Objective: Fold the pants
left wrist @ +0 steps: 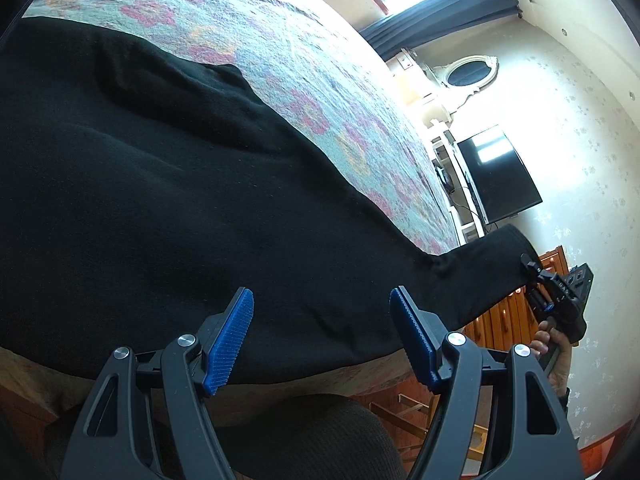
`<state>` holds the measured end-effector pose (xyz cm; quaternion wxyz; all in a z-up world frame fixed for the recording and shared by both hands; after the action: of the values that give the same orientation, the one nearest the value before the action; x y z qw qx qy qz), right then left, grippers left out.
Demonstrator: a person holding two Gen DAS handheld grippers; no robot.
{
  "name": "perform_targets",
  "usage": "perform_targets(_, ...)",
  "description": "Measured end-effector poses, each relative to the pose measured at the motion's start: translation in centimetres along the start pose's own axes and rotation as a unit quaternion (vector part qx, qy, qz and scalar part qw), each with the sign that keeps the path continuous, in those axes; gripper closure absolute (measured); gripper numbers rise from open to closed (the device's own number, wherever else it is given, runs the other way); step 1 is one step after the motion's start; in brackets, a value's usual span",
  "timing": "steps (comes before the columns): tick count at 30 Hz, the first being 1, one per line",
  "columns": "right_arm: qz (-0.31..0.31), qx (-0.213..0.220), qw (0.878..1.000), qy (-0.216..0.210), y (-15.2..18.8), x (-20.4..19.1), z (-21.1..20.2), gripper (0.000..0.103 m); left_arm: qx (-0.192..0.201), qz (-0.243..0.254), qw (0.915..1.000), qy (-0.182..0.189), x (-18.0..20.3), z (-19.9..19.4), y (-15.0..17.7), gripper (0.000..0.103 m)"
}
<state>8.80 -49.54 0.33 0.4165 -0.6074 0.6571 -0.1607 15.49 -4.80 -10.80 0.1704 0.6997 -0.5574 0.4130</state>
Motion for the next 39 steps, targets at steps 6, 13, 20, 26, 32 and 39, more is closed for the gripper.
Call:
perform_targets(6,-0.072,-0.053,0.996,-0.012,1.6,-10.1,6.3,0.09,0.007,-0.048,0.9988,0.005,-2.4,-1.2,-1.3,0.033)
perform_targets(13,-0.111,-0.119,0.986,-0.037,7.4,-18.6,14.1,0.09,0.02,-0.064,0.9977,0.012,-3.5,-1.8,-2.3,0.033)
perform_targets(20,-0.143,-0.161,0.975,-0.061,12.0,-23.9,18.3,0.09,0.022,-0.064,0.9976,0.014,-3.3,-1.7,-2.7,0.033)
perform_targets(26,-0.162,-0.183,0.967,-0.072,14.5,-26.0,19.5,0.089,0.024,-0.059,0.9979,0.013,-3.9,-2.2,-2.5,0.033)
perform_targets(32,-0.179,-0.189,0.964,-0.062,16.0,-26.6,20.1,0.087,0.025,-0.058,0.9979,0.013,-3.8,-2.1,-2.4,0.033)
perform_targets(39,-0.168,-0.188,0.965,-0.074,16.7,-27.1,20.1,0.068,0.026,-0.059,0.9978,0.013,-3.7,-2.3,-2.4,0.033)
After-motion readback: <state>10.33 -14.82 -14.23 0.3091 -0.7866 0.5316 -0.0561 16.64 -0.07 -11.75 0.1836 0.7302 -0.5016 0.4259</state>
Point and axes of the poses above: each gripper's, at about its wrist camera, not at the fingertips, and z roughly the way its jaws point, x to its right, y to its underside, the point moved 7 cm from there along z, roughly the way its jaws point, and after that the axes turned 10 degrees about -z, right-handed, at the moved point
